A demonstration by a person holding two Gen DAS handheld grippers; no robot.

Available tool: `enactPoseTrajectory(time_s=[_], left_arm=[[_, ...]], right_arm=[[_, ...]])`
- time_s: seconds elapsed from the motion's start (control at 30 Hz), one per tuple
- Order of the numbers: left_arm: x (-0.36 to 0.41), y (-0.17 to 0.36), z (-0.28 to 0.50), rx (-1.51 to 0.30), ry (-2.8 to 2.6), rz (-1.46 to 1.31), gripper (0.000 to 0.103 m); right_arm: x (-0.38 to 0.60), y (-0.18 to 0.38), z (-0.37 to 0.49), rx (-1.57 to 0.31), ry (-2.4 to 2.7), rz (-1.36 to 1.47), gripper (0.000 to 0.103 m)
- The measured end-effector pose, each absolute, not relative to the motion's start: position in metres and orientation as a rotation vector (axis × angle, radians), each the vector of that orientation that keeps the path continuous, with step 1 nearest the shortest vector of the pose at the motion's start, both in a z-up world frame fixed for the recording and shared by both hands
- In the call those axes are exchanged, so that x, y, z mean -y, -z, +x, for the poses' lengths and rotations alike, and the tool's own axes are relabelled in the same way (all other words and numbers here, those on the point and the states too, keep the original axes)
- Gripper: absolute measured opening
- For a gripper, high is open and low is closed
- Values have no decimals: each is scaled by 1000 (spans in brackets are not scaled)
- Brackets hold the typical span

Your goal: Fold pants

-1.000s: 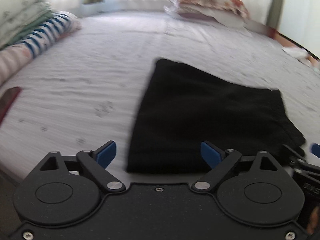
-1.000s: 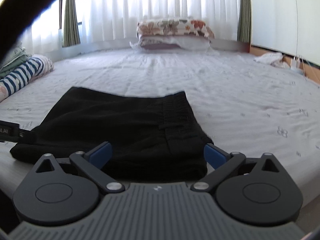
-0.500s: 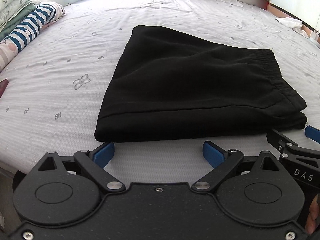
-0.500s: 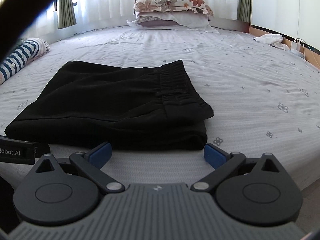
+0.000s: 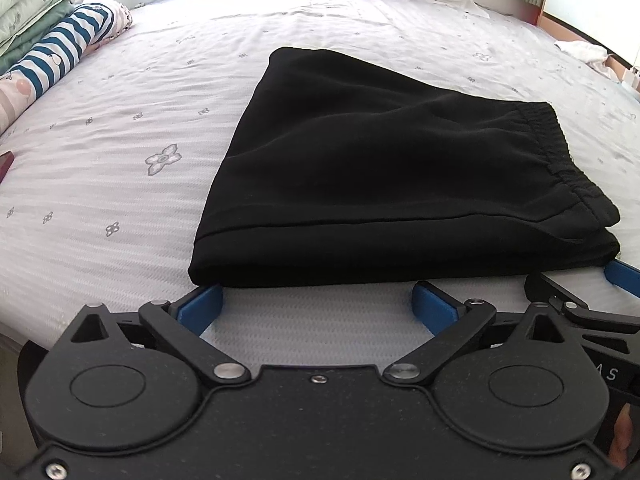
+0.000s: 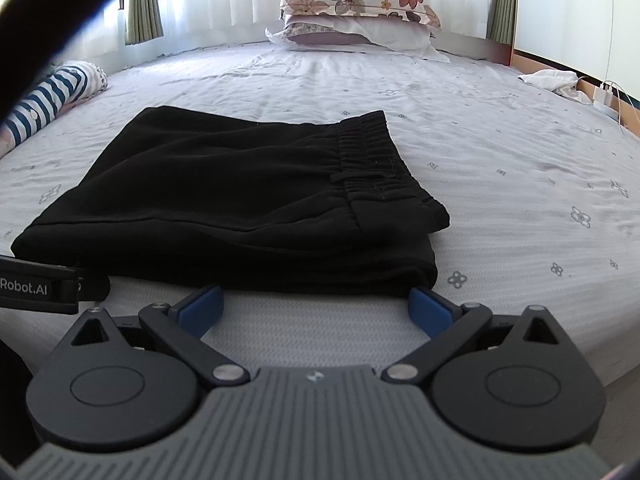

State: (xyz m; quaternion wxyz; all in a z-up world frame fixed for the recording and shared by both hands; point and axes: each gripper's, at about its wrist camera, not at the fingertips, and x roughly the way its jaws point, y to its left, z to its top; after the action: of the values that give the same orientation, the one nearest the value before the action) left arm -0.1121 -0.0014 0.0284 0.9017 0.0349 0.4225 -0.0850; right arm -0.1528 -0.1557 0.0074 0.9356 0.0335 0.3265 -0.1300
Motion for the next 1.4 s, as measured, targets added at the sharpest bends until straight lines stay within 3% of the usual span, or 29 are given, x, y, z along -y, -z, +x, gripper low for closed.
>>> enactPoseTrajectory(time_s=[1.4], left_arm=[[0, -23, -102, -895, 171, 70, 103]], right_arm=[[153, -4, -149, -698, 242, 23, 103]])
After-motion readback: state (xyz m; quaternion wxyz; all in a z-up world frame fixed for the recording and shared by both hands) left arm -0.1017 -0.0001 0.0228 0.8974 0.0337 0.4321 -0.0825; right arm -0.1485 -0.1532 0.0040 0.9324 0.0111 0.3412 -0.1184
